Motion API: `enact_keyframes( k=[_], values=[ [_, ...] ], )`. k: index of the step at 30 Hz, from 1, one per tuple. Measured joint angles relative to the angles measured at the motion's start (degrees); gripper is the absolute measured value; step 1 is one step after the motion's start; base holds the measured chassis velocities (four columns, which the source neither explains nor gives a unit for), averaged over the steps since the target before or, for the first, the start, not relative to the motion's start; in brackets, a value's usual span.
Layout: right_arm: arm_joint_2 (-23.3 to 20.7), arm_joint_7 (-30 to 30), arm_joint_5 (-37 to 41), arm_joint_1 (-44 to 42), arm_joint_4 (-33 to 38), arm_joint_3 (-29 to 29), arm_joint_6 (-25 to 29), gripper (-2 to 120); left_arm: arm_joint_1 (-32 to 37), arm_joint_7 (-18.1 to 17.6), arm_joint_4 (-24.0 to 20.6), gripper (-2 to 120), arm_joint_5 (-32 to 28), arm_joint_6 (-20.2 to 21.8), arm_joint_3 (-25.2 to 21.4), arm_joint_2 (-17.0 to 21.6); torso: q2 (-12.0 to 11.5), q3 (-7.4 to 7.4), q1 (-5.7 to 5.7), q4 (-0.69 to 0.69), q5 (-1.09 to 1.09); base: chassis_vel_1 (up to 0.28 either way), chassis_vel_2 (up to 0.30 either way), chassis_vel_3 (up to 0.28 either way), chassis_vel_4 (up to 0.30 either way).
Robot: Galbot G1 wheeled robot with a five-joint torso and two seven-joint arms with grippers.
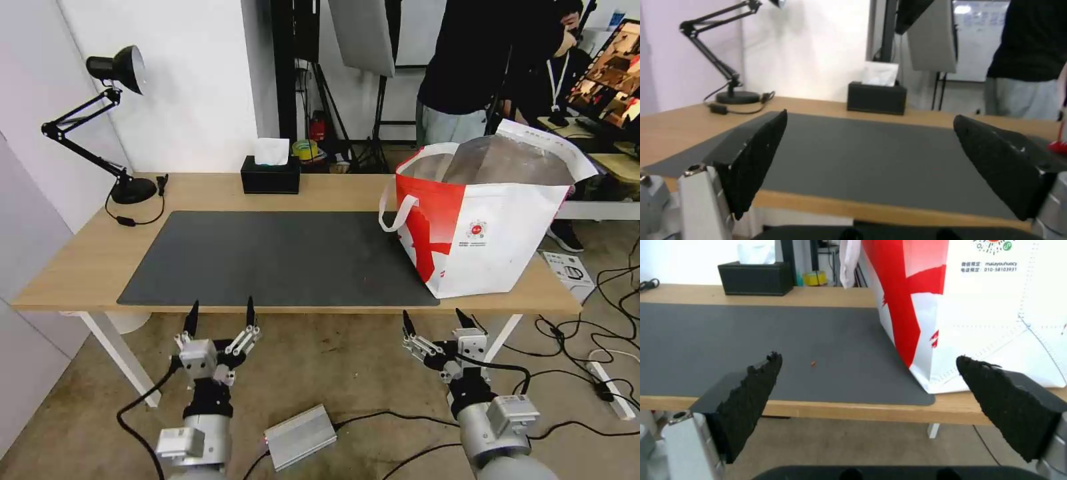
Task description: Pick up the trash from the table and place it into the takeout bag.
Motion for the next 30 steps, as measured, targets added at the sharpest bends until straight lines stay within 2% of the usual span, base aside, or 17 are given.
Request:
enact_keyframes(
  k=[9,30],
  values=[
    [0.0,0.0,0.0,0.0,0.0,0.0,0.0,100,0.9,-0.4,3.3,100,4.2,-1.8,0.5,-3.1,0.0,0.00,0.00,-0.01,0.00,0.000,0.000,0.000,0.000],
    [0.0,0.0,0.0,0.0,0.0,0.0,0.0,100,0.4,-0.3,2.7,100,4.8,-3.4,-1.9,-2.6,0.0,0.00,0.00,0.00,0.00,0.000,0.000,0.000,0.000]
  ],
)
